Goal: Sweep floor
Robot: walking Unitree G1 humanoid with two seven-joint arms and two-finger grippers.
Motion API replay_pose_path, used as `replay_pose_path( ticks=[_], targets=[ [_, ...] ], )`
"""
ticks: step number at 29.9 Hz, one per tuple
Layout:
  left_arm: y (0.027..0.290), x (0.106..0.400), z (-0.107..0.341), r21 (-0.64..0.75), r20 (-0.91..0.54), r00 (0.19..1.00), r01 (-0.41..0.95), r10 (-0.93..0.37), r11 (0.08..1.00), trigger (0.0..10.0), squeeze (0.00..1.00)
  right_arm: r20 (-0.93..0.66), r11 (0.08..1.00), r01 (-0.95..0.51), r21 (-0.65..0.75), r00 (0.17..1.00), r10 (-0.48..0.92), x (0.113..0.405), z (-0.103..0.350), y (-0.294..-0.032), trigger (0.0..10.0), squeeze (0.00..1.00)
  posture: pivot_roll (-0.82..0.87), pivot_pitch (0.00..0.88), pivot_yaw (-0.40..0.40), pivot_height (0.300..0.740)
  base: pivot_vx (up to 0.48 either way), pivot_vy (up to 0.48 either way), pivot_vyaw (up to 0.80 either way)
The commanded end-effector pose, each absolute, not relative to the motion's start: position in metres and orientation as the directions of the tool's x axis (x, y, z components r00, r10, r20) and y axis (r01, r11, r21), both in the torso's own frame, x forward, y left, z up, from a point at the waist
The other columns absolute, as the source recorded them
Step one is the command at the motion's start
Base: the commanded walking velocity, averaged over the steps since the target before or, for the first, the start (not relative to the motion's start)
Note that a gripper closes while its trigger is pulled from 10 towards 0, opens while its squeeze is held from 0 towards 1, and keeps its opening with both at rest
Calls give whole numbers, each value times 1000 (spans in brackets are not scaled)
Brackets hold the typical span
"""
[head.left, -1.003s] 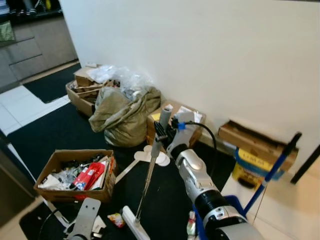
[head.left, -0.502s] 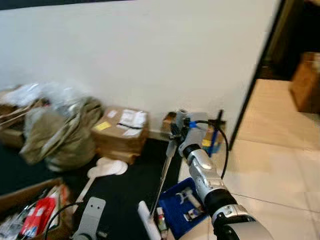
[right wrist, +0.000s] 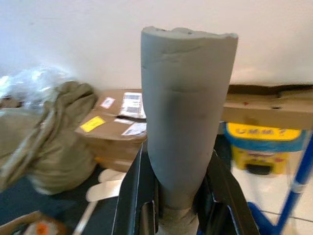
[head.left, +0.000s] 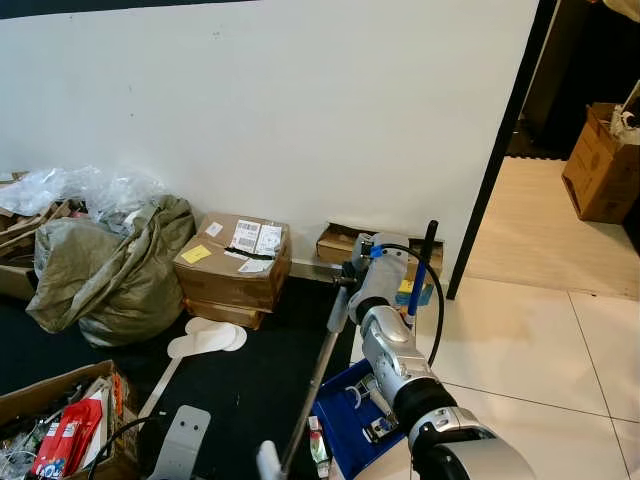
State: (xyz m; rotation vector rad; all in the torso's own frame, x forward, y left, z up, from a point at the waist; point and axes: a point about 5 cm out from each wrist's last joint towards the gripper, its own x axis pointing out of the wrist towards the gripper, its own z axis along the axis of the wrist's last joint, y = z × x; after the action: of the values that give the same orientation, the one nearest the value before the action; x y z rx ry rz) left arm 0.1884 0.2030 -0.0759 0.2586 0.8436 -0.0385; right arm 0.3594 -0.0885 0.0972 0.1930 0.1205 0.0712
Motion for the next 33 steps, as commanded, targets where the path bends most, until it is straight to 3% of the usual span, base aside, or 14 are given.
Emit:
replay_pose_path(
  ticks=[1,6,15,25,33],
  targets=[
    [203,182,-79,210,-760,647,150,65,966,10000,0,-52,984,-47,174,997,57,363,107,-86,10000,0,-42,23,55,740,0,0,0],
    [200,179,-81,206,-764,642,154,61,966,10000,0,-29,989,0,151,1000,4,362,107,-91,10000,0,-43,32,52,740,0,0,0],
    [199,164,-87,198,-778,626,157,57,967,10000,0,-56,953,102,284,994,-89,361,103,-95,10000,0,-29,112,26,740,0,0,0],
    [206,155,-89,208,-769,635,141,73,968,10000,0,32,965,93,243,994,-104,362,113,-92,10000,0,-5,194,4,740,0,0,0],
    [224,160,-80,240,-707,695,62,131,969,10000,0,36,977,55,206,997,-63,365,114,-89,10000,0,26,278,-8,740,0,0,0]
  ],
)
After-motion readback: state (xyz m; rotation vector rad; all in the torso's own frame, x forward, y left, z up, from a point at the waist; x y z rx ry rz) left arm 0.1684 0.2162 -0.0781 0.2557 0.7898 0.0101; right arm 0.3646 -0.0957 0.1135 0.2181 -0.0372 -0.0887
